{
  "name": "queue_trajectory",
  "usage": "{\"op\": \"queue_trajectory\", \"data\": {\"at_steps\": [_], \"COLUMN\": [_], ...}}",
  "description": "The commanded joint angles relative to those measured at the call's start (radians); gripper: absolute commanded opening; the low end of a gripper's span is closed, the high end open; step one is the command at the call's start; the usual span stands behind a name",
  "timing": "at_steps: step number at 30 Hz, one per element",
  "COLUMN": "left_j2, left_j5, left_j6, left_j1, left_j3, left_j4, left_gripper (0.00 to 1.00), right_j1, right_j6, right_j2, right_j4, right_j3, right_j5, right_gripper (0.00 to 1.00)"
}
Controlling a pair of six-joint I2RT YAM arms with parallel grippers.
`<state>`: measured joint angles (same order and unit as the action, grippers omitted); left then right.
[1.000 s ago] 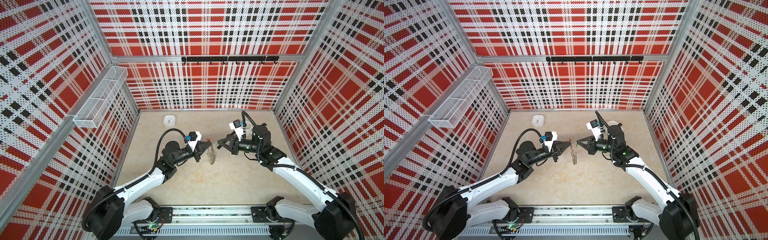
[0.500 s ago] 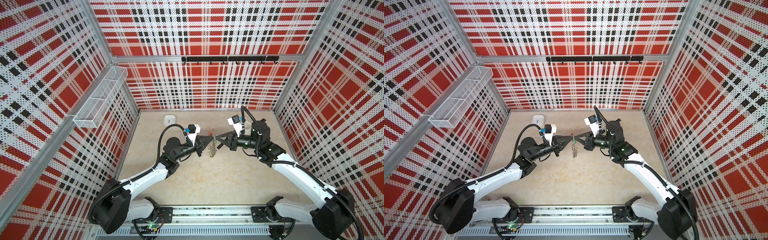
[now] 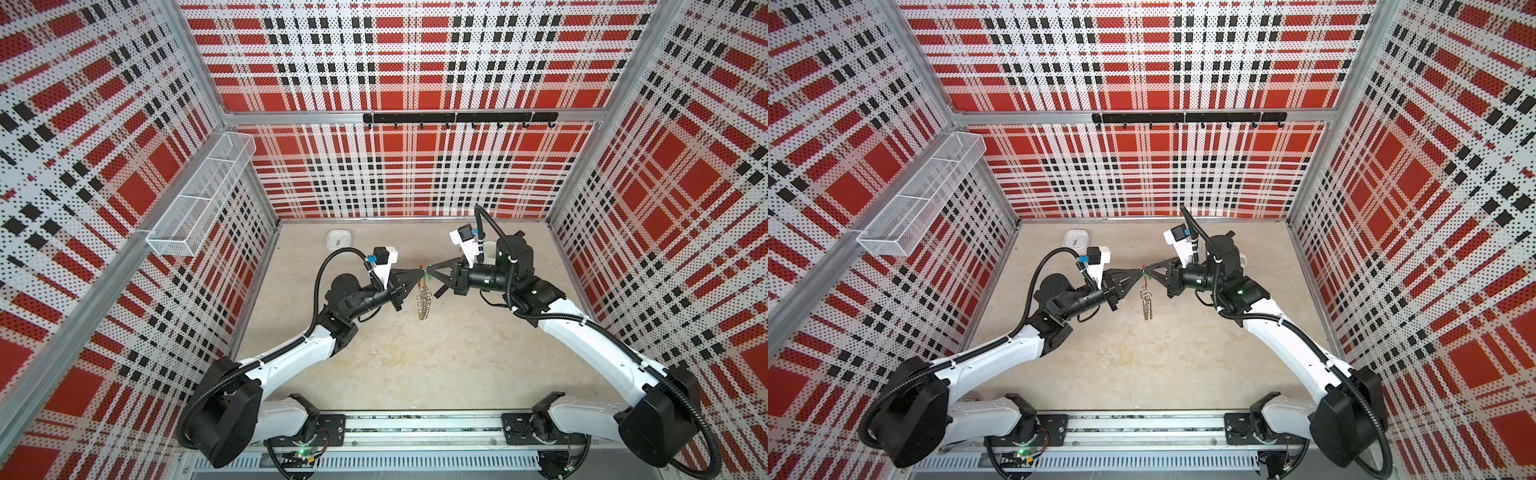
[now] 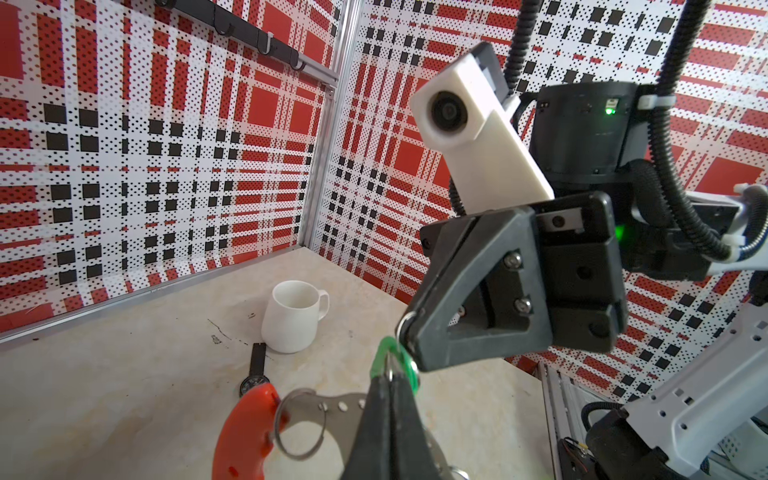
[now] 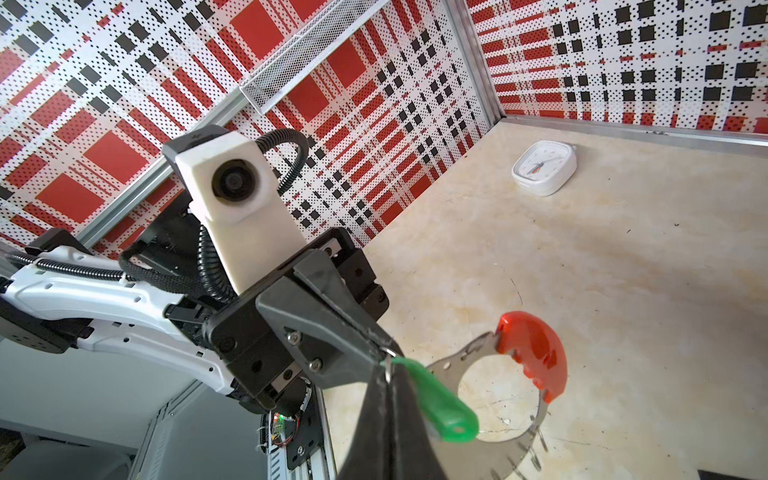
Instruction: Put the keys on the keyring
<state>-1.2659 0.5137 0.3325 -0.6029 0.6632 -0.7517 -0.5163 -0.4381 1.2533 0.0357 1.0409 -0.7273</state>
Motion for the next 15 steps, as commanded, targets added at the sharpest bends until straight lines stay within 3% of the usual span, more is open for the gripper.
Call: {"op": "queue_trajectory", "data": {"at_steps": [1, 5, 9, 15], "left_j2": [0.011, 0.008, 0.009, 0.01], "left_j5": [0.017, 0.017, 0.02, 0.013], "left_j6": [-0.004, -0.008, -0.007, -0.01], "left_j1": [-0.001, 0.0, 0.0, -0.001], "left_j3": [0.03, 0.035, 0.036, 0.029], "left_j4": [-0.058, -0.063, -0.064, -0.072], "left_gripper": [0.0, 0.0, 0.0, 0.0], "right_j1": [-0.014, -0.014, 0.002, 0.038], "right_j6": [0.017, 0.021, 0.008, -0.044], "right_j2": [0.011, 0.004, 0.006, -0.011], "right_j4": [0.017, 0.046, 0.114, 0.066], "right_j3": [0.016, 0.005, 0.005, -0.031], "right_j5": [0.015, 0.046, 0.173, 0.128], "right_gripper": [0.0, 0.0, 0.0, 0.0]}}
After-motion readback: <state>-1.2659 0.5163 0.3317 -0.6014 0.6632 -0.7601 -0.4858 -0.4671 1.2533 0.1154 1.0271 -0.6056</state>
